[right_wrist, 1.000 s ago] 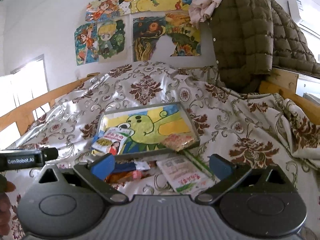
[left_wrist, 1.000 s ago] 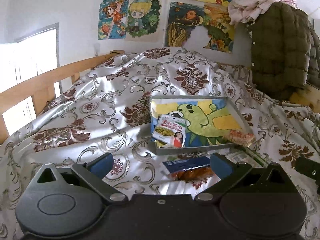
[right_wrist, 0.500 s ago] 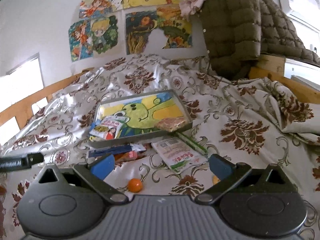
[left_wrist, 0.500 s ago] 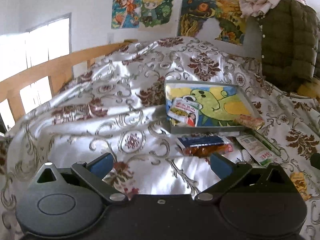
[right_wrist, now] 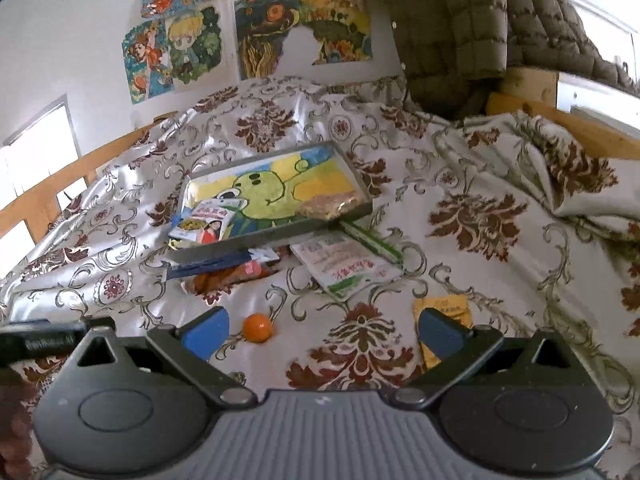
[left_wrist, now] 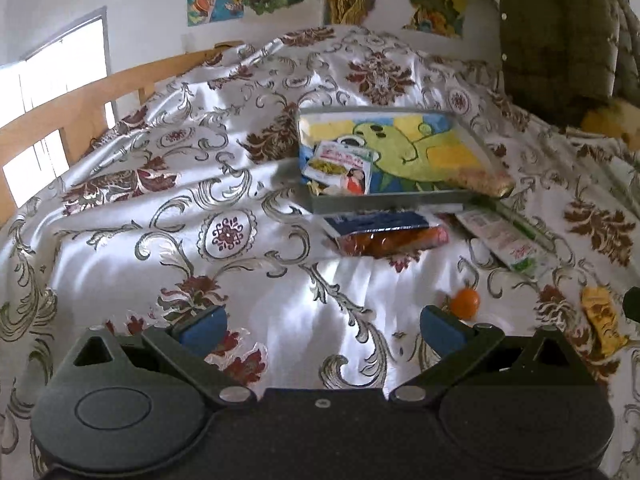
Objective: Organize snacks
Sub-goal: 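Grasp the orange ball with the right tool while the left tool grasps the blue packet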
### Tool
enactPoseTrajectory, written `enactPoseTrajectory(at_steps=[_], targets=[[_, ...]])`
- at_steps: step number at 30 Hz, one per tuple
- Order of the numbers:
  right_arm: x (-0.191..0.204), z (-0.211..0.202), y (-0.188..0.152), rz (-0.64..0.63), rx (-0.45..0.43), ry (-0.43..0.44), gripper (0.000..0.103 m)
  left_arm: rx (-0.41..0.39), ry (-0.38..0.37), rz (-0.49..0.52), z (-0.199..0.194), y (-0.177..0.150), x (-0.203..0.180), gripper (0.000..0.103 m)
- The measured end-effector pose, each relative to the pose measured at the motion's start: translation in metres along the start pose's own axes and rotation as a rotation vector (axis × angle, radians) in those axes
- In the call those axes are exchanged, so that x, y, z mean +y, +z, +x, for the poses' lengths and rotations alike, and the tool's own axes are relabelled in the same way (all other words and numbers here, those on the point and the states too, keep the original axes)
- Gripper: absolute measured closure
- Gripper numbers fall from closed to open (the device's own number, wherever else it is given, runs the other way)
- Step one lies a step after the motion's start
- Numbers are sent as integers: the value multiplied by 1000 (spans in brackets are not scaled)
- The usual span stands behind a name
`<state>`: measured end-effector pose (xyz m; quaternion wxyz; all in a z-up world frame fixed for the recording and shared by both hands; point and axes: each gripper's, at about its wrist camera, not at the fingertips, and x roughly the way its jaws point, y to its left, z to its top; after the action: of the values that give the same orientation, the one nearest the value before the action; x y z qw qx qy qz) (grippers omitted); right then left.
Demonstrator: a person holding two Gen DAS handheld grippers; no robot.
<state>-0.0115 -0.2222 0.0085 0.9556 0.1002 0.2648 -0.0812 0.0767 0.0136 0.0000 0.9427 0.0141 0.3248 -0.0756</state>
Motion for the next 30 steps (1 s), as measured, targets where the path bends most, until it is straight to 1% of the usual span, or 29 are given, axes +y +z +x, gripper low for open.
enactPoseTrajectory(at_steps=[4, 7, 10, 13, 14, 17, 19, 22, 24, 27, 30], targets=[[6, 17, -1, -22, 68, -7, 0, -10, 12, 17, 12, 3, 3, 1], [9, 29, -2, -33, 108, 18, 0, -11, 29, 58, 24, 5, 3, 1], [17, 38, -2, -51, 120, 49, 0, -10, 29, 89, 33, 10, 3, 1], [26, 48, -1, -98, 120, 67, 0, 1, 9, 194, 45, 21, -1, 1], [30, 53, 0, -116, 122, 73, 0, -6, -2, 238, 49, 26, 0, 1], [39, 66, 2, -170, 114, 88, 0, -32, -34, 329, 59, 38, 6, 1], [43, 74, 3, -181, 119, 118, 0, -47, -36, 362, 67, 48, 12, 1], [49, 82, 4, -191, 123, 160, 0, -59, -70, 402, 80, 66, 20, 1], [54, 86, 4, -207, 128, 189, 0, -73, -100, 462, 89, 76, 17, 1], [60, 96, 4, -237, 153, 207, 0, -91, -149, 562, 102, 89, 6, 1], [63, 108, 3, -256, 177, 200, 1, -62, -200, 623, 120, 98, -7, 1]])
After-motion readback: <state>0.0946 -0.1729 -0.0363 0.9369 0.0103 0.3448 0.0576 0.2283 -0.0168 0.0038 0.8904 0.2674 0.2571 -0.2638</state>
